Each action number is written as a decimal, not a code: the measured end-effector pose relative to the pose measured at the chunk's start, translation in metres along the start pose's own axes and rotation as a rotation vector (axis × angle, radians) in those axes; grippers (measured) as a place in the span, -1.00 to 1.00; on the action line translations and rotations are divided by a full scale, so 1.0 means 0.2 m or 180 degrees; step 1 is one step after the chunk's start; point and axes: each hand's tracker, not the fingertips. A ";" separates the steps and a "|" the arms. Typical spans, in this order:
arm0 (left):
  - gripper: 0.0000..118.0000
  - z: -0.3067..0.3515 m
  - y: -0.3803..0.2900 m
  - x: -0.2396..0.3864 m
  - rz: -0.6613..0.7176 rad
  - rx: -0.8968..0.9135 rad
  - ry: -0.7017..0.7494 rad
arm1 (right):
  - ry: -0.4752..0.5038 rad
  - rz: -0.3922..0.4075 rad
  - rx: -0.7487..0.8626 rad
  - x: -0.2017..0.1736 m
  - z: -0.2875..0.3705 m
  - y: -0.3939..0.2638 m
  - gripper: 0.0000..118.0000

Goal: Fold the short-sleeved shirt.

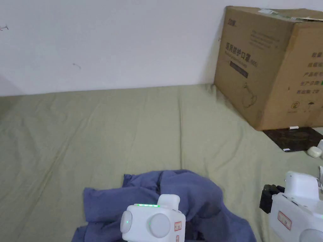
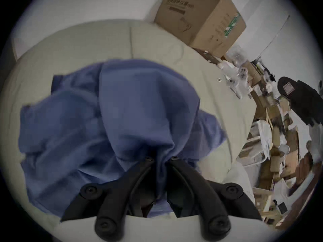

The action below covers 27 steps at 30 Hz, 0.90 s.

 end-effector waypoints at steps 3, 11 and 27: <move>-0.75 0.02 0.03 -0.04 0.0055 0.0067 -0.0013 | 0.0032 0.0029 -0.0061 -0.04 -0.02 -0.03 -1.00; 0.99 0.26 0.09 -0.14 0.0137 0.0188 0.0034 | 0.0223 0.0173 -0.0095 -0.17 -0.03 -0.03 -1.00; -1.00 0.85 -0.37 -0.84 0.1058 0.0618 0.0973 | 0.0569 0.0334 -0.0220 -0.41 -0.05 -0.06 -1.00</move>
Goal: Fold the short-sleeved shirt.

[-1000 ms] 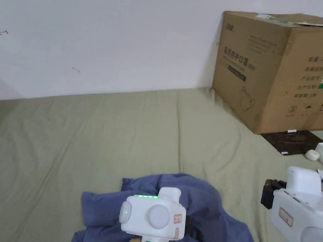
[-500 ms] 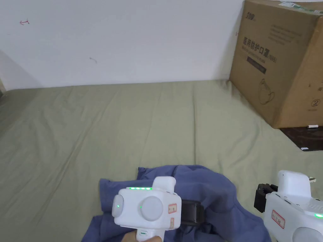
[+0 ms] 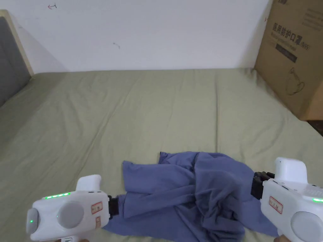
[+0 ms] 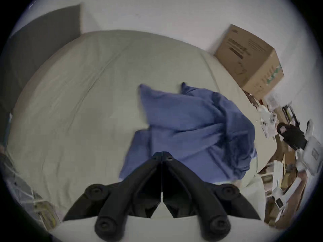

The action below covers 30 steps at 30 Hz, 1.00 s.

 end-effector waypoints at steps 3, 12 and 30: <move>-0.96 -0.03 -0.01 -0.05 -0.0066 -0.0050 0.0075 | 0.0006 0.0033 -0.0024 -0.03 -0.02 0.00 -1.00; 0.59 -0.33 -0.03 -0.12 -0.0149 -0.0606 0.0269 | 0.0045 0.0194 -0.0112 -0.09 -0.04 0.02 -1.00; -0.95 -0.13 0.01 0.05 -0.0434 -0.0223 0.0450 | 0.0374 0.0440 -0.0710 -0.05 -0.59 0.42 -0.70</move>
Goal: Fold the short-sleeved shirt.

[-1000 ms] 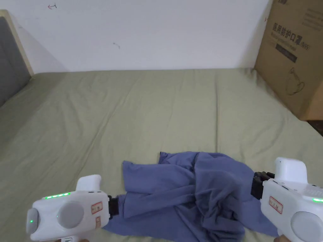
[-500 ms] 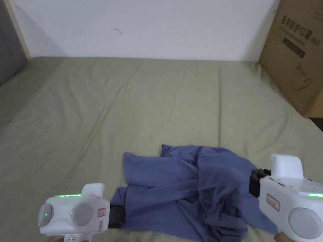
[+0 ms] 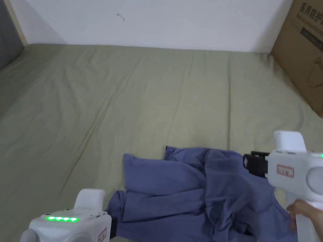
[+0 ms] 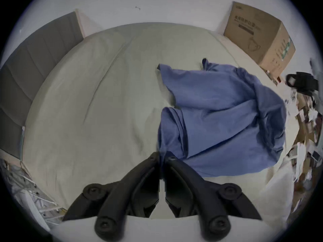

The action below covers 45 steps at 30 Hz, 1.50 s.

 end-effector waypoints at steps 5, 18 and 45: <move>-0.95 0.02 0.00 -0.01 0.0031 -0.0056 -0.0017 | 0.0131 0.0389 -0.0306 -0.06 -0.38 0.27 0.24; -0.95 -0.02 -0.04 -0.04 0.0183 -0.0252 -0.0075 | 0.0101 0.0421 -0.0987 -0.01 -0.89 0.13 -0.73; -0.95 0.92 0.60 -0.42 0.0561 0.1537 0.0529 | -0.0567 -0.0401 0.0505 0.75 0.59 0.64 -0.92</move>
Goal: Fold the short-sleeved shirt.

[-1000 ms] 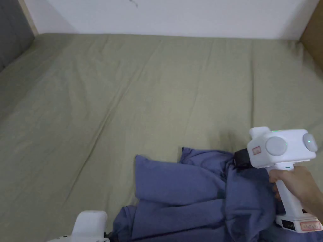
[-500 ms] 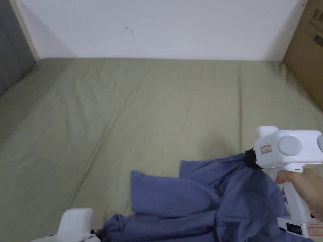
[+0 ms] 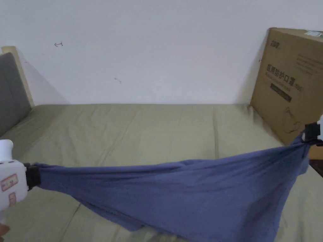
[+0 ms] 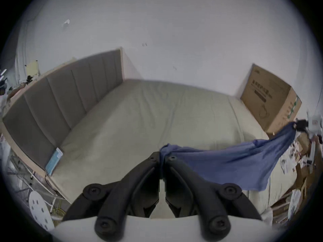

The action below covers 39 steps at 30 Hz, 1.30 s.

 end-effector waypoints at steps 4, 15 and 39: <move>-0.95 0.04 0.16 -0.03 0.0184 0.0203 -0.0017 | -0.0095 -0.0028 -0.0001 0.11 0.11 0.02 -0.92; -0.95 -0.04 0.46 0.06 0.0109 0.0609 0.0004 | 0.0007 -0.0117 0.0199 0.03 0.16 0.14 -0.92; -0.95 -0.50 1.16 -0.11 0.0215 0.0996 0.0406 | 0.0431 -0.0367 0.0336 -0.42 -0.45 0.75 -0.92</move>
